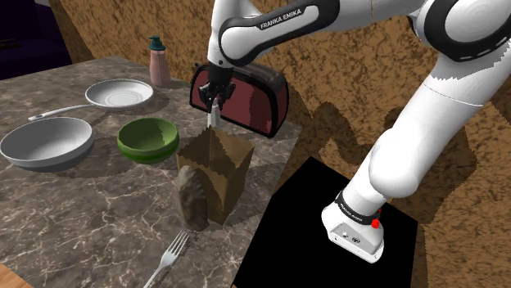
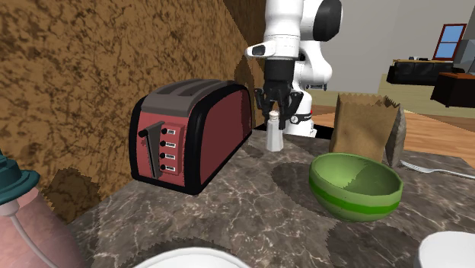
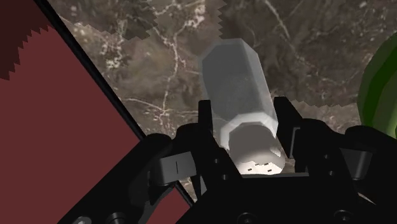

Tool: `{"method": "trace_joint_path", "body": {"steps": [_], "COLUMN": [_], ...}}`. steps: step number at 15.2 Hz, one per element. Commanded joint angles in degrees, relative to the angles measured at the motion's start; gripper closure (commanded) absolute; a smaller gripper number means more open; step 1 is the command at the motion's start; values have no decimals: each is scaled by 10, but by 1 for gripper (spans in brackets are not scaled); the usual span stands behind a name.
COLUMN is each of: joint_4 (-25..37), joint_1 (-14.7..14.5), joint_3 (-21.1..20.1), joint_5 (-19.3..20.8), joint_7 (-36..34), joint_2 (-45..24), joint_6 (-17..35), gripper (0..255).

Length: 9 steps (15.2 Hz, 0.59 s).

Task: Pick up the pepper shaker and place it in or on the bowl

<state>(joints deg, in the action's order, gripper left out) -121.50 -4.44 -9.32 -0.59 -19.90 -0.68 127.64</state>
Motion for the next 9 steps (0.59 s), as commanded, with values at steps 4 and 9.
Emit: {"method": "trace_joint_path", "body": {"steps": [4, 9], "joint_4": [23, 49], "joint_1": [0, 1], "joint_3": [0, 1], "joint_5": [-3, -5], "joint_7": [2, 3], "joint_2": [15, 27], "joint_6": [-38, -76], "gripper": [255, 255]}}
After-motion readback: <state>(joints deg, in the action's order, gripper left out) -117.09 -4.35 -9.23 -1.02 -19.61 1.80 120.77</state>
